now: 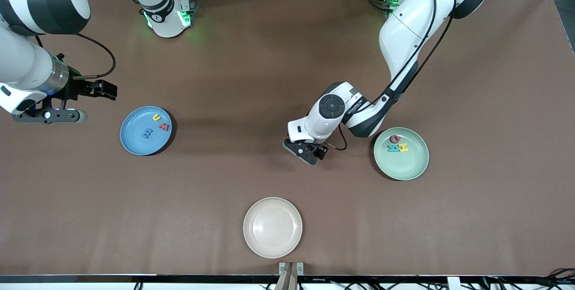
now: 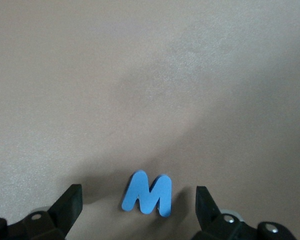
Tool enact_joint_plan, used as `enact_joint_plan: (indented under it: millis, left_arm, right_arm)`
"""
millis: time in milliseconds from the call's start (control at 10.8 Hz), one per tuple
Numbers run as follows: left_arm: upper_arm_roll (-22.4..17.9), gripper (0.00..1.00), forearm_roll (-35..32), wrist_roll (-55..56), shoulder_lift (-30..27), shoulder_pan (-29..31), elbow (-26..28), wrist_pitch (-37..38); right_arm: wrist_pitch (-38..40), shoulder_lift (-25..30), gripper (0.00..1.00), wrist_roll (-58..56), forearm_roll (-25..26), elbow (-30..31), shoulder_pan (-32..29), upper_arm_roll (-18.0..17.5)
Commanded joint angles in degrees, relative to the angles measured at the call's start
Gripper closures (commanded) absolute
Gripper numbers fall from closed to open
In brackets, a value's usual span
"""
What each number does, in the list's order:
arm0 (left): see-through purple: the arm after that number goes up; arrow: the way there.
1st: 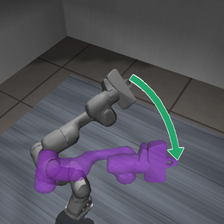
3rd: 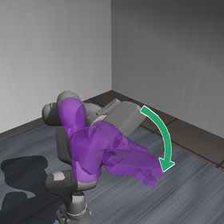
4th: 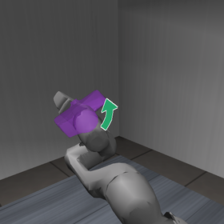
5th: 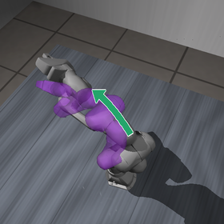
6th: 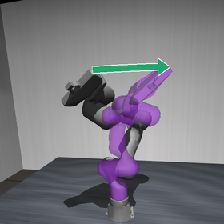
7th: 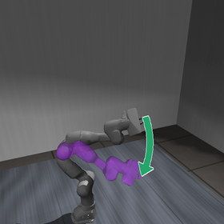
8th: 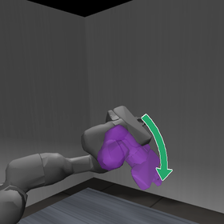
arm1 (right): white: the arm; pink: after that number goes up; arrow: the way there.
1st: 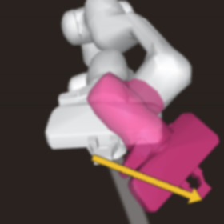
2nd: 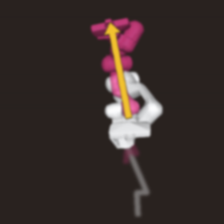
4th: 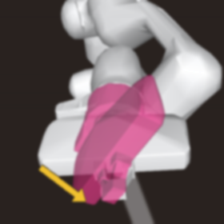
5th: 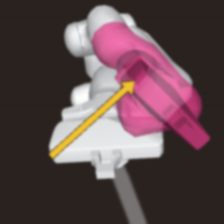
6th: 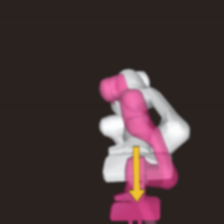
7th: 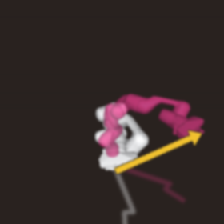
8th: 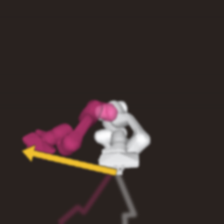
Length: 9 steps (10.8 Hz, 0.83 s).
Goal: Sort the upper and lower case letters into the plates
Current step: 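Lower the left gripper and grasp the blue M letter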
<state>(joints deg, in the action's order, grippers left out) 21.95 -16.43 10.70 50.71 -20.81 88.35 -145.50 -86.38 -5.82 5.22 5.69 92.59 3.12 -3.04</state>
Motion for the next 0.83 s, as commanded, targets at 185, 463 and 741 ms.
enact_joint_plan:
  millis: [185,463,741]
  left_arm:
    - [-2.3,0.00,0.8,-0.8,1.5,-2.5,-0.5,0.9]
    - [-3.7,0.00,0.9,-1.5,1.3,-3.3,-1.8,1.0]
    - [-3.7,0.05,1.0,-1.5,1.2,-3.2,-1.9,1.0]
  right_arm:
    - [0.3,-0.6,0.00,-0.4,-0.2,-1.3,-0.6,0.8]
    - [0.3,-0.7,0.00,-0.4,-0.2,-1.3,-0.7,0.8]
    - [0.3,-0.7,0.00,-0.4,-0.2,-1.2,-0.7,0.8]
